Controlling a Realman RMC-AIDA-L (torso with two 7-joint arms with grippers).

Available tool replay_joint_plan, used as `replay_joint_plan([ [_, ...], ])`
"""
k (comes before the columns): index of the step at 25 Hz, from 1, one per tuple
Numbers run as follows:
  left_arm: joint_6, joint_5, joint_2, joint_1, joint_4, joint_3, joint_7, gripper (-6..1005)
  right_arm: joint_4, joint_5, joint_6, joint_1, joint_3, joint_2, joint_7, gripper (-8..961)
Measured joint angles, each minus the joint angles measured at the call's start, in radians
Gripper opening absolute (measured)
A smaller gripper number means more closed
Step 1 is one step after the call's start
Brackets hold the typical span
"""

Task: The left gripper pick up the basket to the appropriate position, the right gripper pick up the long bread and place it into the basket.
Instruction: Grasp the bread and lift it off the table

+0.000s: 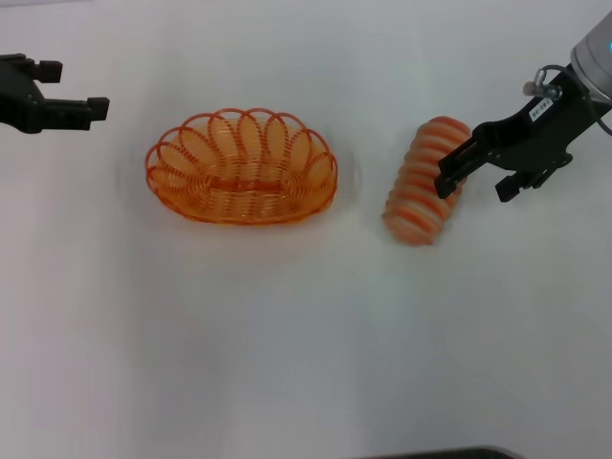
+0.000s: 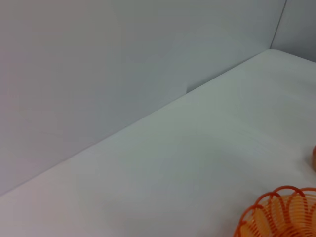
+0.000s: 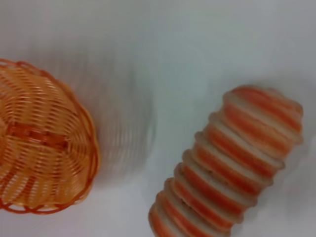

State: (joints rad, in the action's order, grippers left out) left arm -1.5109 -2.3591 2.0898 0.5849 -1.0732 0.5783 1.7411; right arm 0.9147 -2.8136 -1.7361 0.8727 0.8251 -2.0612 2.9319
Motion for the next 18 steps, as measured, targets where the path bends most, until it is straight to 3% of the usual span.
replay_joint_plan([
  [18,0.016,0.000,0.007,0.004,-0.031,0.014,-0.003,871,-0.161,0.004,0.163,0.041,-0.008,0.018,0.075,924],
])
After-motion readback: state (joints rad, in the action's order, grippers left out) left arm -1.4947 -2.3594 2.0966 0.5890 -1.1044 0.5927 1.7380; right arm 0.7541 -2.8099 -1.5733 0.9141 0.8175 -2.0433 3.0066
